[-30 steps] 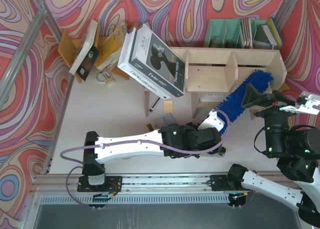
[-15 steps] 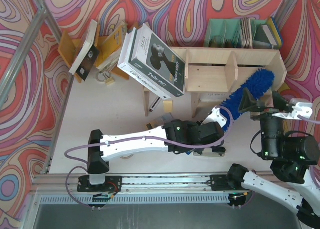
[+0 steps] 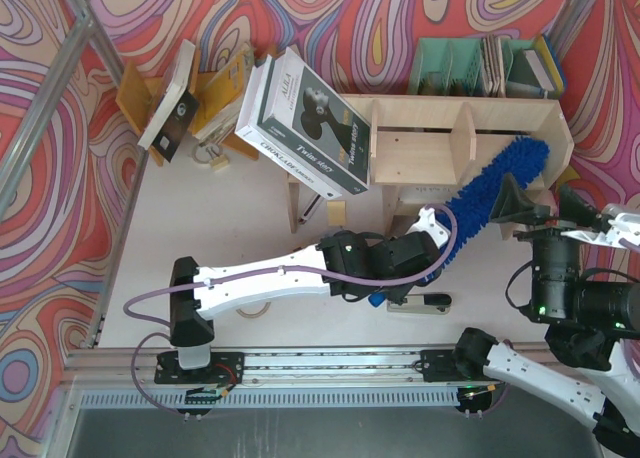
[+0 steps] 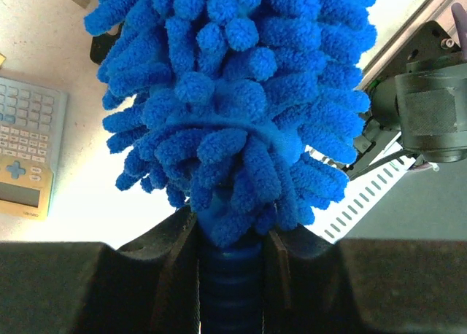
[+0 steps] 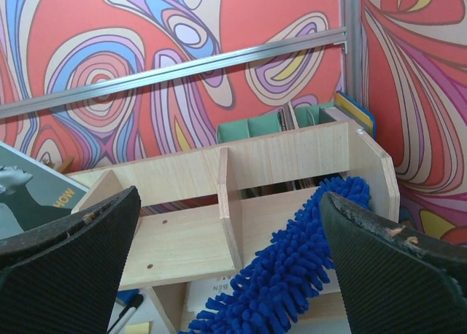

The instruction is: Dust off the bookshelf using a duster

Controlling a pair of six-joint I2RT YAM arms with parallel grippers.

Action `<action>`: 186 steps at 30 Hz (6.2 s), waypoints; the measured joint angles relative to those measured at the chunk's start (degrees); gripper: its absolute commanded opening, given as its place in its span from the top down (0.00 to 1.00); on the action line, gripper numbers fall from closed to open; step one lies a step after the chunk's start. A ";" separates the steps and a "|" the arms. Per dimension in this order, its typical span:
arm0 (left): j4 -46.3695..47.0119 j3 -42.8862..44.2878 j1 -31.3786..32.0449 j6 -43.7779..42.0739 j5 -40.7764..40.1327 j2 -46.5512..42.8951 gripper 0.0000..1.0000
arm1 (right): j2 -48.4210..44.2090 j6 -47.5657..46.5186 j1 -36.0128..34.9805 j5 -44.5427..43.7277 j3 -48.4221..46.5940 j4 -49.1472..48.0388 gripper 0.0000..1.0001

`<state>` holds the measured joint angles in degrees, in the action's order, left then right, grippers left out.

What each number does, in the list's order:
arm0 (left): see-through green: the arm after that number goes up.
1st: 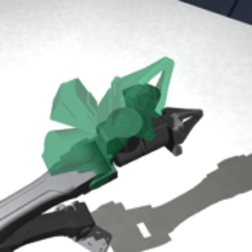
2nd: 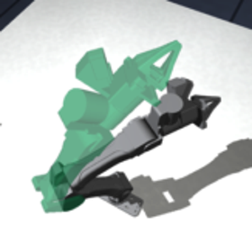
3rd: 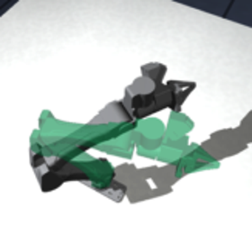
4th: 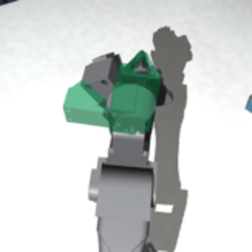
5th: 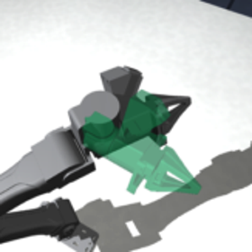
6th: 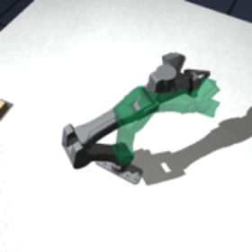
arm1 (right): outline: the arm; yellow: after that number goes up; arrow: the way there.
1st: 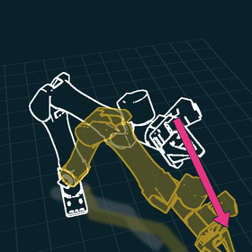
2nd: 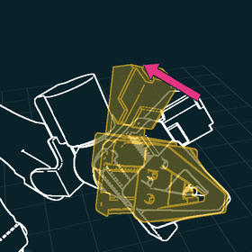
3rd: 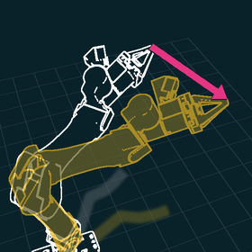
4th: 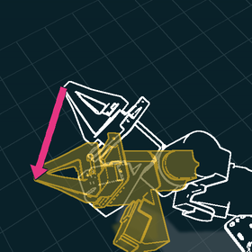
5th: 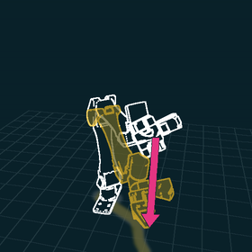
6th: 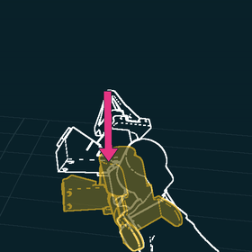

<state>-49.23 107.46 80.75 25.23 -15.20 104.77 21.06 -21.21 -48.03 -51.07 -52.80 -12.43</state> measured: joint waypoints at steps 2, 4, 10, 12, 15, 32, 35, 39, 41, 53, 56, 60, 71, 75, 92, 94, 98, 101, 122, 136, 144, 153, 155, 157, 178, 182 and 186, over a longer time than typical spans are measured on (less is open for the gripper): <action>0.00 0.00 0.13 -0.02 0.17 0.04 1.00 | 0.52 0.00 0.00 -0.20 0.00 -0.24 0.01; 0.07 0.07 0.33 -0.02 0.20 0.04 1.00 | 0.79 0.00 0.00 -0.48 0.00 -0.31 0.01; 0.55 -0.35 0.59 0.00 -0.24 -0.57 1.00 | 0.76 0.02 0.00 -1.49 0.00 -0.57 0.01; 1.18 -1.31 0.59 -0.02 -0.74 -1.66 1.00 | 0.68 0.04 0.00 -1.88 0.00 -0.57 0.01; 2.05 -2.93 0.59 0.00 -1.75 -3.76 1.00 | 0.37 0.57 0.00 -2.29 0.00 -0.48 0.01; 6.01 -3.08 0.20 0.11 -4.52 -5.75 1.00 | 0.20 4.11 0.00 -2.97 -2.01 1.81 0.01; 5.81 -2.99 0.20 1.14 -3.10 -4.76 1.00 | 0.68 5.01 0.00 -2.99 -2.97 2.97 0.01; 4.83 -2.91 0.24 1.97 -0.50 -2.51 1.00 | 1.84 6.12 0.00 -3.21 -4.24 4.42 0.01; 4.15 -2.78 0.35 1.99 0.02 -1.53 1.00 | 2.38 6.49 0.00 -3.52 -4.74 4.76 0.01; 4.13 -2.25 2.62 1.81 -1.31 -3.50 1.00 | 3.02 9.09 0.00 -5.09 -5.70 6.99 0.01; 4.55 -2.36 2.82 1.44 -1.38 -4.70 1.00 | 3.06 9.51 0.00 -5.51 -5.70 7.23 0.01; 4.87 -2.60 3.06 1.33 -1.57 -4.94 1.00 | 3.06 9.73 0.00 -5.79 -5.70 7.30 0.01; 2.21 -5.07 3.06 1.33 -1.49 -4.90 1.00 | 3.08 11.21 0.00 -6.14 -5.70 7.98 0.01; 1.55 -5.03 3.06 1.31 -1.55 -4.90 1.00 | 3.08 12.26 0.00 -6.19 -5.70 8.79 0.01; -4.11 2.71 5.09 9.31 -9.92 -5.01 1.00 | 4.55 13.88 0.00 -6.23 -4.92 9.75 0.01; -6.40 6.36 6.16 10.97 -11.15 -3.45 1.00 | 4.55 14.25 0.00 -6.25 -4.55 9.84 0.01; -11.58 12.96 6.73 13.92 -12.13 0.22 1.00 | 4.55 15.26 0.00 -6.38 -4.50 10.16 0.01; -15.26 18.16 6.75 14.95 -12.07 3.85 1.00 | 4.52 16.31 0.00 -6.64 -4.50 10.84 0.01; -24.33 34.05 4.02 20.33 -4.72 18.40 1.00 | 4.20 27.96 0.00 -9.16 -8.33 21.03 0.01; -23.17 30.88 5.53 22.91 -7.52 14.40 1.00 | 3.58 29.07 0.00 -10.08 -7.56 21.55 0.01; -24.00 41.53 4.63 20.59 -3.32 21.68 1.00 | 3.06 29.20 0.00 -10.64 -7.56 22.60 0.01; -23.10 36.11 4.44 20.04 -3.78 20.24 1.00 | 2.19 29.20 0.00 -11.50 -7.56 22.62 0.01; -22.95 32.57 4.44 20.50 -5.33 18.21 1.00 | 2.19 29.20 0.00 -11.52 -7.56 22.60 0.01; -22.64 28.92 4.44 21.03 -6.80 15.63 1.00 | 2.19 29.22 0.00 -11.52 -7.56 22.62 0.01; -16.06 25.29 7.41 18.84 -13.77 9.88 1.00 | 2.27 29.27 0.00 -11.56 -6.80 22.60 0.01; -15.74 25.29 7.34 18.71 -14.78 9.88 1.00 | 2.25 29.77 0.00 -11.56 -6.80 22.62 0.01; -15.74 25.29 6.99 18.71 -14.19 9.88 1.00 | 2.25 30.27 0.00 -11.56 -6.75 22.64 0.01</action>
<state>-64.97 132.75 87.74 43.94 -29.39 114.65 23.31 9.06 -48.03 -62.63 -59.55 10.22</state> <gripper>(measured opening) 0.343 0.987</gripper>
